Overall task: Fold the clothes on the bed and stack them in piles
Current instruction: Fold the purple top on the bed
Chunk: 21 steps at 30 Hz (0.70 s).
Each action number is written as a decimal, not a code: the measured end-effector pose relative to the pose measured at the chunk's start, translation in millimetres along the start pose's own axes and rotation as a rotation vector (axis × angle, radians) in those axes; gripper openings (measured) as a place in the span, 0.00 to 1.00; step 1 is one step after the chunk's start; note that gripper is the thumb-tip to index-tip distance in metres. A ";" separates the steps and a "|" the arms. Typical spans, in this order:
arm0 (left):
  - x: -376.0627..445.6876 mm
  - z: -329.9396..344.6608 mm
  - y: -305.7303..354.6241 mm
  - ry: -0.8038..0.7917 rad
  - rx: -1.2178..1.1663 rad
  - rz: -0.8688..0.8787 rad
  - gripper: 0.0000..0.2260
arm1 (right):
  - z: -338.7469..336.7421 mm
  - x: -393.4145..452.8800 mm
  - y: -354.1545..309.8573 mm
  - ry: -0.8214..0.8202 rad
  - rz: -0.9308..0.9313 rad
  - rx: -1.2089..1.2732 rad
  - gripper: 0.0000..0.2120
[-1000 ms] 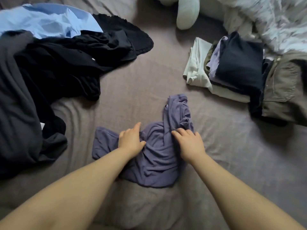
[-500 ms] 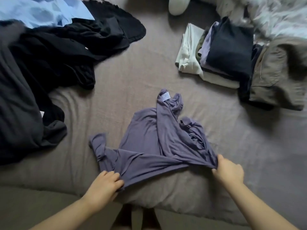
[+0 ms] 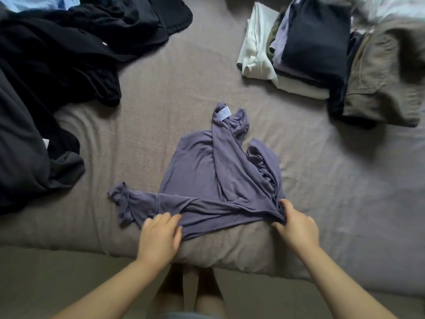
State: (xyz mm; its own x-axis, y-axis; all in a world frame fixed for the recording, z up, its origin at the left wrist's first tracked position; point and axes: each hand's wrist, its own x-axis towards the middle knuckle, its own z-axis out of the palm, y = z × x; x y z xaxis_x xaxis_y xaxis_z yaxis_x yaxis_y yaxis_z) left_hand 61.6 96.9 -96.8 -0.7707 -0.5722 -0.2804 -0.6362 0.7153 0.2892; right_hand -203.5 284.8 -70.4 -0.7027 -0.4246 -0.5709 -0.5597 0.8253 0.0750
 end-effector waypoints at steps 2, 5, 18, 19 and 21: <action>16.6 -5.8 33.5 0.000 -0.153 0.106 0.15 | -4.4 -4.5 -7.7 0.114 -0.010 0.125 0.12; 43.1 -24.1 97.6 -0.042 -0.341 0.300 0.22 | -13.2 -20.4 -22.9 0.402 -0.243 0.383 0.15; 69.8 -91.0 111.5 -0.068 -0.924 -0.046 0.08 | -77.4 -57.2 -61.2 0.033 -0.034 1.459 0.08; 73.1 -94.9 108.7 -0.075 -0.979 -0.140 0.09 | -77.4 -58.8 -60.9 -0.041 -0.105 1.349 0.10; 78.9 -99.8 102.9 -0.096 -1.072 -0.262 0.12 | -73.9 -57.6 -59.6 -0.036 -0.208 0.889 0.12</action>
State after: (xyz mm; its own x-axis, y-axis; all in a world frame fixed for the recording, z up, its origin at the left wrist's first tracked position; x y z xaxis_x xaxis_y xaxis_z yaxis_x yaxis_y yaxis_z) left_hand -68.2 85.3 2.2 -0.6312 -0.5883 -0.5055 -0.5158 -0.1684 0.8400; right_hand -162.1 232.5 18.4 -0.6031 -0.5975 -0.5285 -0.1189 0.7225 -0.6811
